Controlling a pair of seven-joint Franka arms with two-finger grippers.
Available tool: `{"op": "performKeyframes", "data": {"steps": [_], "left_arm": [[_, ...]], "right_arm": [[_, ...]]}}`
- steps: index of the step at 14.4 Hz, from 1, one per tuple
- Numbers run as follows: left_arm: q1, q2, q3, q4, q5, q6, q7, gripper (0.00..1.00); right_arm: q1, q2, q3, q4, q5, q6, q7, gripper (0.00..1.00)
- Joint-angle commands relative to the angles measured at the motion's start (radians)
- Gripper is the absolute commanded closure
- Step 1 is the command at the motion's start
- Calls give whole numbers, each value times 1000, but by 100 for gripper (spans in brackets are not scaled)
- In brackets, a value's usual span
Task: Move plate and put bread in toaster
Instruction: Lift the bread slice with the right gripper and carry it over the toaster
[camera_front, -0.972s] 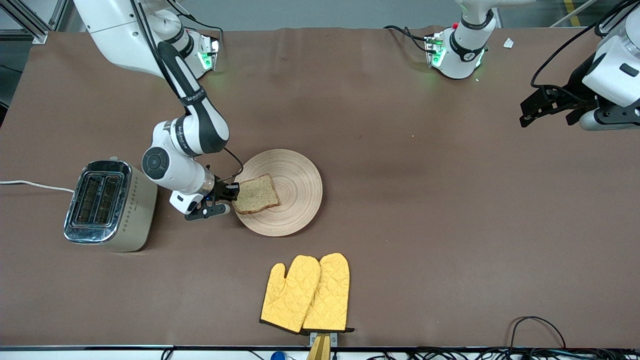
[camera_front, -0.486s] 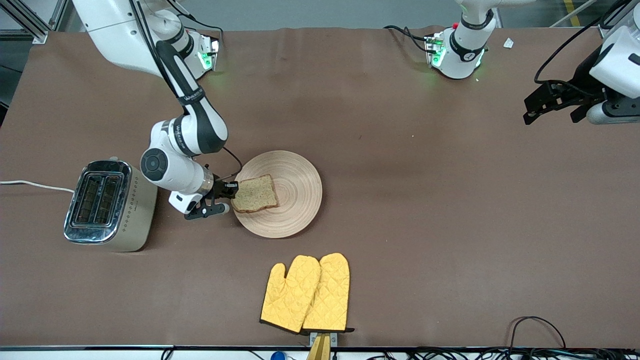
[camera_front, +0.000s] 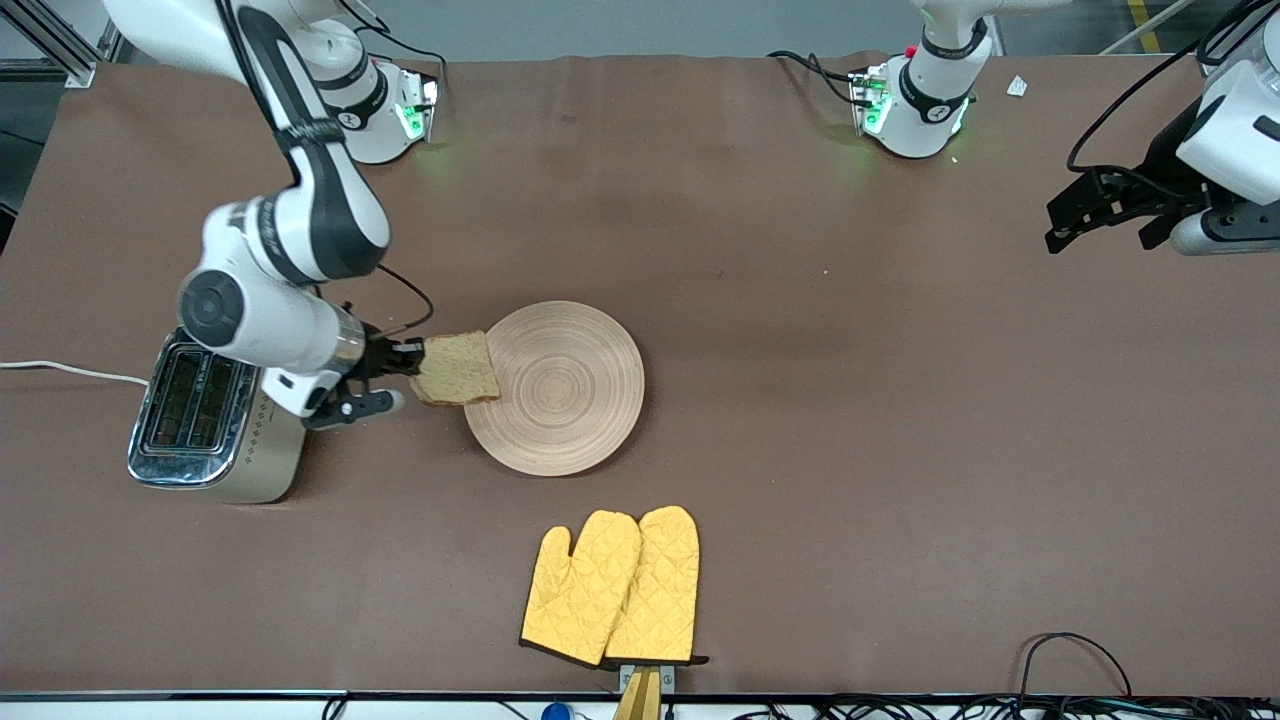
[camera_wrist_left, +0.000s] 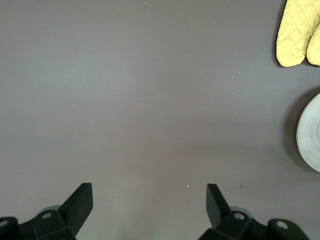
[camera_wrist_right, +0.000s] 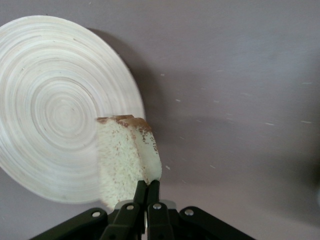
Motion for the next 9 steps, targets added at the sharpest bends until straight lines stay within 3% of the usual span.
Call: {"op": "performKeyframes", "data": {"steps": [1,6,9], "left_arm": [[-2,7,-1,21,16,-7,14,0],[1,-1,-1,21,20,-8,14,0],[1,-1,-1,20,22,-8,14,0]], "right_arm": [[-19,-119,-3,-25,-128,-61,0,100],[-117,-149,-6,110,-355,-225,0,100],[-169,-143,-5,160,-483,-241,8,100]]}}
